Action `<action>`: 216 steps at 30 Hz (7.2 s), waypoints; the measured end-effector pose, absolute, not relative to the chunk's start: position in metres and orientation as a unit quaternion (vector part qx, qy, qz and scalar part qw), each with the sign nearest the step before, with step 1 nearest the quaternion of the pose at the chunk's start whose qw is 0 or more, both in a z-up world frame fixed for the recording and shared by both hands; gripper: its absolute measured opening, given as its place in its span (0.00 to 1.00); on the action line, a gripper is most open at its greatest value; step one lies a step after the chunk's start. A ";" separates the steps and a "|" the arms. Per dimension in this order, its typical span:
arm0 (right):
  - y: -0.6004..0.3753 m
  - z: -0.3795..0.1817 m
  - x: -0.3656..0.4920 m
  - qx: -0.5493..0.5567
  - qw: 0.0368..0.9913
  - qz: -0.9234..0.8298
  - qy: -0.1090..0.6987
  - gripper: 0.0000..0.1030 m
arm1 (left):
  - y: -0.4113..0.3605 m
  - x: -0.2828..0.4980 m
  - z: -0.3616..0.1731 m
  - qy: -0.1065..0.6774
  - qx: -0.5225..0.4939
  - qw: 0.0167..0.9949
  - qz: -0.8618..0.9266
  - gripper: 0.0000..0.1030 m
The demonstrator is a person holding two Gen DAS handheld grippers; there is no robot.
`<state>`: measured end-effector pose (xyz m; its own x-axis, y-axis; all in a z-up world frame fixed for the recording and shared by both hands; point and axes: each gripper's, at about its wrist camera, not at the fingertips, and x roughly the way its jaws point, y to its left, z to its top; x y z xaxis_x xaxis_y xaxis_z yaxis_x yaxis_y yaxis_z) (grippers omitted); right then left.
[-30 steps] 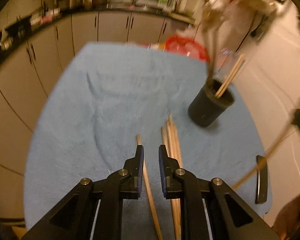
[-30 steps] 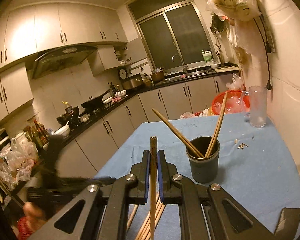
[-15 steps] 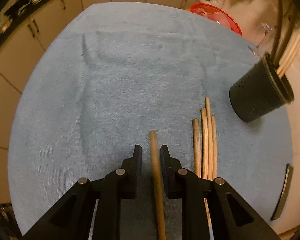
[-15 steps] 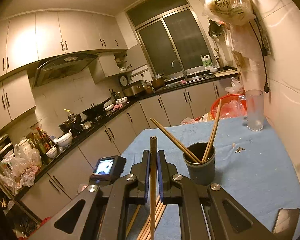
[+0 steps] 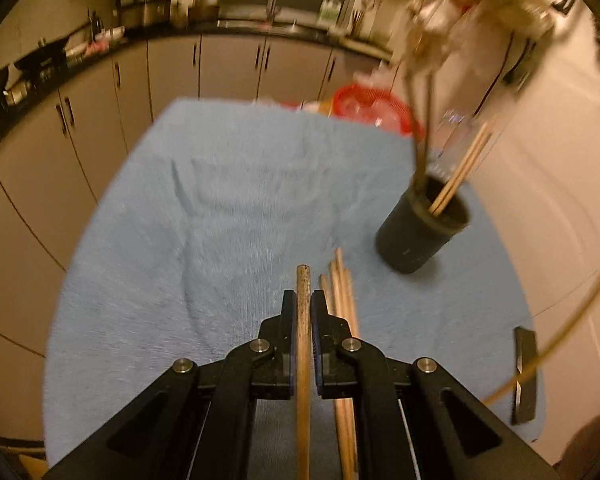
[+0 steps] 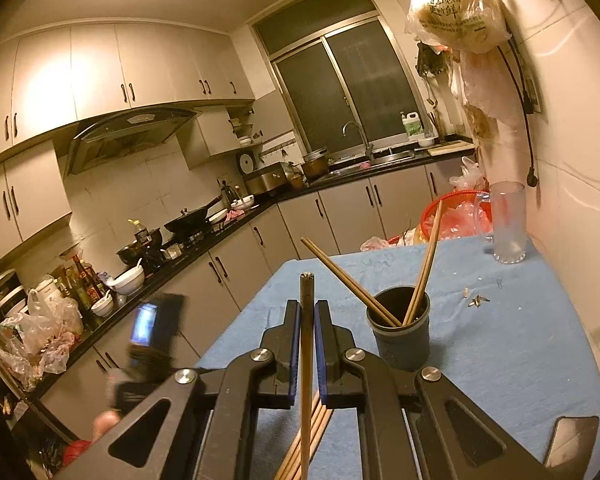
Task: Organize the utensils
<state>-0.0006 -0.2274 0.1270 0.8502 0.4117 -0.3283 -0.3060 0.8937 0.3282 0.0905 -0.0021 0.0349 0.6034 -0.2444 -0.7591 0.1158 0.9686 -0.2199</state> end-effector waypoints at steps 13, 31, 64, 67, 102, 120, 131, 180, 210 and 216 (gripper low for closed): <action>-0.221 0.138 -0.029 0.119 0.959 0.177 0.185 0.07 | 0.007 0.039 0.095 0.354 -0.073 0.924 -0.122 0.07; -0.225 0.146 -0.053 0.118 0.962 0.176 0.170 0.07 | 0.006 0.006 0.112 0.330 -0.064 0.933 -0.128 0.07; -0.227 0.146 -0.035 0.112 0.963 0.168 0.179 0.07 | -0.003 0.012 0.120 0.326 -0.043 0.934 -0.136 0.07; -0.226 0.146 -0.035 0.114 0.963 0.169 0.179 0.07 | -0.005 0.012 0.121 0.325 -0.039 0.935 -0.136 0.07; -0.239 0.143 -0.012 0.128 0.960 0.165 0.186 0.07 | -0.014 0.028 0.122 0.326 -0.015 0.938 -0.118 0.07; -0.262 0.180 0.016 0.130 0.972 0.126 0.147 0.07 | -0.027 0.048 0.177 0.285 -0.024 0.947 -0.147 0.07; -0.294 0.209 0.067 0.168 0.977 0.075 0.111 0.07 | -0.050 0.088 0.222 0.242 -0.054 0.954 -0.171 0.07; -0.281 0.062 0.056 0.191 0.923 0.133 0.307 0.51 | -0.036 0.149 0.002 0.500 -0.027 0.858 -0.114 0.25; -0.160 -0.033 0.133 0.084 0.858 0.151 0.484 0.22 | 0.097 0.102 -0.055 0.526 -0.127 0.839 -0.058 0.06; -0.143 -0.051 0.143 0.053 0.854 0.135 0.499 0.21 | 0.096 0.091 -0.055 0.527 -0.141 0.834 -0.077 0.06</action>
<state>0.1427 -0.1426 -0.0513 0.4654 0.2832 -0.8386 -0.1778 0.9580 0.2249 0.0910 0.0958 -0.0547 0.4322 -0.2760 -0.8585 -0.0206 0.9487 -0.3154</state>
